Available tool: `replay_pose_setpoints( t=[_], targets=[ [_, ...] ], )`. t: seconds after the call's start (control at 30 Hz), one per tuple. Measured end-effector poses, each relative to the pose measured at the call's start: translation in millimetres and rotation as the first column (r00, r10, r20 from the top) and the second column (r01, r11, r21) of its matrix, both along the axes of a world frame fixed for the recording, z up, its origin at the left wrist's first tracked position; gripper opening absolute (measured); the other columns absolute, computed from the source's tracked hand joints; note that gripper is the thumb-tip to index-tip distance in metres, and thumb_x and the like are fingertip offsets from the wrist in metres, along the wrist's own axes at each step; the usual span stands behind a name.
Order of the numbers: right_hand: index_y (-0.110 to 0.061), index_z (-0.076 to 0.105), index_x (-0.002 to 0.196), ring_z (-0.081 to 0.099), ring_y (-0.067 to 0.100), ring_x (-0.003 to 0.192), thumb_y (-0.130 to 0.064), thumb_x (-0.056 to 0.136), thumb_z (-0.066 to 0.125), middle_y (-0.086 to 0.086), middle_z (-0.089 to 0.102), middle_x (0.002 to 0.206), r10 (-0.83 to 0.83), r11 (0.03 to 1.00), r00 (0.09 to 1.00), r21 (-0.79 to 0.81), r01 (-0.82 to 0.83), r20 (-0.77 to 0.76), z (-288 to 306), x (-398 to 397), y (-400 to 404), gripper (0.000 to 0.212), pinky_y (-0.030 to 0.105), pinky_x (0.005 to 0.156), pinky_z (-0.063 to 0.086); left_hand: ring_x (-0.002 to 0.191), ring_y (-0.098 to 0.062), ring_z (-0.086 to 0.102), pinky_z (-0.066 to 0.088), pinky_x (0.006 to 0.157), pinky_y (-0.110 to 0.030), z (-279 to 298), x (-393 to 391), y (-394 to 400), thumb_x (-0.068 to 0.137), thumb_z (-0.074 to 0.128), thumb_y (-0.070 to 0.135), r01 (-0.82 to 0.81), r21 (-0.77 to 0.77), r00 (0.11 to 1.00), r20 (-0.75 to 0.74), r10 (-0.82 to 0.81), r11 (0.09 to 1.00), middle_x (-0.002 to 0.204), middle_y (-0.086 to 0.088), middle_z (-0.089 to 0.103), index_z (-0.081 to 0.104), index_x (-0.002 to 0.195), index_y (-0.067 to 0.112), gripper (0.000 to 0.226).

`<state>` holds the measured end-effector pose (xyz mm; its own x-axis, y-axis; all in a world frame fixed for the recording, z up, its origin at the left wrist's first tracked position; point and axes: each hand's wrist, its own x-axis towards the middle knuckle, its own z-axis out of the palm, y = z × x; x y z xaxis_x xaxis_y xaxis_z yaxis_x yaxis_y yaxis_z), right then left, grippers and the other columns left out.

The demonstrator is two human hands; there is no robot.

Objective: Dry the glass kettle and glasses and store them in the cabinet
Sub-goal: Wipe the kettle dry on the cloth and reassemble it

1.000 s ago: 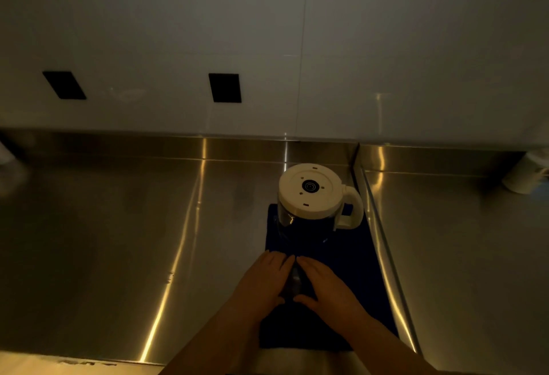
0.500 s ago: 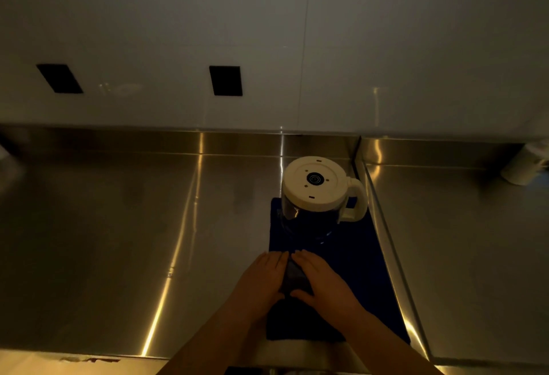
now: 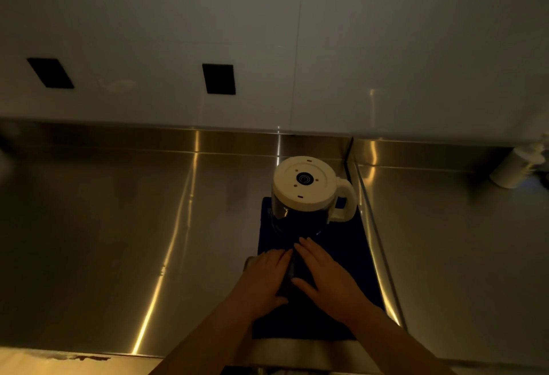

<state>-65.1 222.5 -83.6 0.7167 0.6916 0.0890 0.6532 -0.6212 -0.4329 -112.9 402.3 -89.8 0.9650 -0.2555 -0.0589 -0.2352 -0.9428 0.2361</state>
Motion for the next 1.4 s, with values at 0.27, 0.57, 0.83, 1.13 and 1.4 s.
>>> replay_pose_setpoints(
  t=[0.27, 0.57, 0.83, 1.13, 1.4],
  targets=[
    [-0.015, 0.025, 0.148, 0.014, 0.011, 0.142, -0.034, 0.093, 0.055, 0.0, 0.016, 0.155, -0.078, 0.993, 0.988, 0.095, 0.065, 0.136, 45, 40, -15, 0.065, 0.022, 0.113, 0.019, 0.143, -0.02, 0.013, 0.006, 0.117, -0.036, 2, 13, -18, 0.078, 0.071, 0.042, 0.015, 0.025, 0.998, -0.069, -0.013, 1.0, 0.158, -0.004, 0.01, -0.003, 0.152, 0.02, 0.107],
    [-0.019, 0.028, 0.147, 0.007, 0.019, 0.145, -0.03, 0.094, 0.054, 0.006, 0.017, 0.156, -0.073, 0.995, 0.984, 0.08, 0.061, 0.164, 61, 77, -13, 0.06, 0.038, 0.115, 0.021, 0.14, -0.021, 0.021, 0.019, 0.116, -0.034, 13, 16, -26, 0.077, 0.074, 0.039, -0.051, 0.017, 0.992, -0.115, 0.053, 0.999, 0.155, -0.006, 0.017, -0.001, 0.152, 0.02, 0.108],
    [-0.017, 0.03, 0.146, 0.0, 0.017, 0.143, -0.026, 0.092, 0.057, 0.008, 0.019, 0.155, -0.07, 0.996, 0.985, 0.071, 0.06, 0.157, 53, 83, -11, 0.06, 0.039, 0.116, 0.013, 0.137, -0.019, 0.024, 0.031, 0.108, -0.027, 31, 16, -17, 0.077, 0.072, 0.031, -0.158, -0.096, 0.985, -0.085, 0.15, 0.983, 0.152, -0.003, 0.02, -0.003, 0.152, 0.02, 0.106],
    [-0.018, 0.03, 0.146, 0.007, 0.023, 0.145, -0.025, 0.091, 0.058, 0.009, 0.02, 0.155, -0.084, 0.995, 0.976, 0.063, 0.072, 0.203, 52, 80, -9, 0.062, 0.035, 0.114, 0.007, 0.139, -0.023, 0.021, 0.031, 0.109, -0.028, 44, 14, -26, 0.076, 0.07, 0.03, -0.143, -0.079, 0.989, -0.04, 0.14, 0.987, 0.153, -0.005, 0.016, 0.007, 0.153, 0.019, 0.1],
    [-0.017, 0.03, 0.146, 0.008, 0.024, 0.145, -0.022, 0.09, 0.06, 0.01, 0.022, 0.154, -0.088, 0.994, 0.975, 0.08, 0.074, 0.202, 51, 81, -9, 0.063, 0.037, 0.113, 0.008, 0.135, -0.023, 0.024, 0.03, 0.108, -0.031, 46, 11, -26, 0.074, 0.063, 0.043, -0.132, 0.012, 0.991, 0.019, 0.131, 0.991, 0.15, -0.006, 0.02, 0.013, 0.152, 0.024, 0.095]
  ],
)
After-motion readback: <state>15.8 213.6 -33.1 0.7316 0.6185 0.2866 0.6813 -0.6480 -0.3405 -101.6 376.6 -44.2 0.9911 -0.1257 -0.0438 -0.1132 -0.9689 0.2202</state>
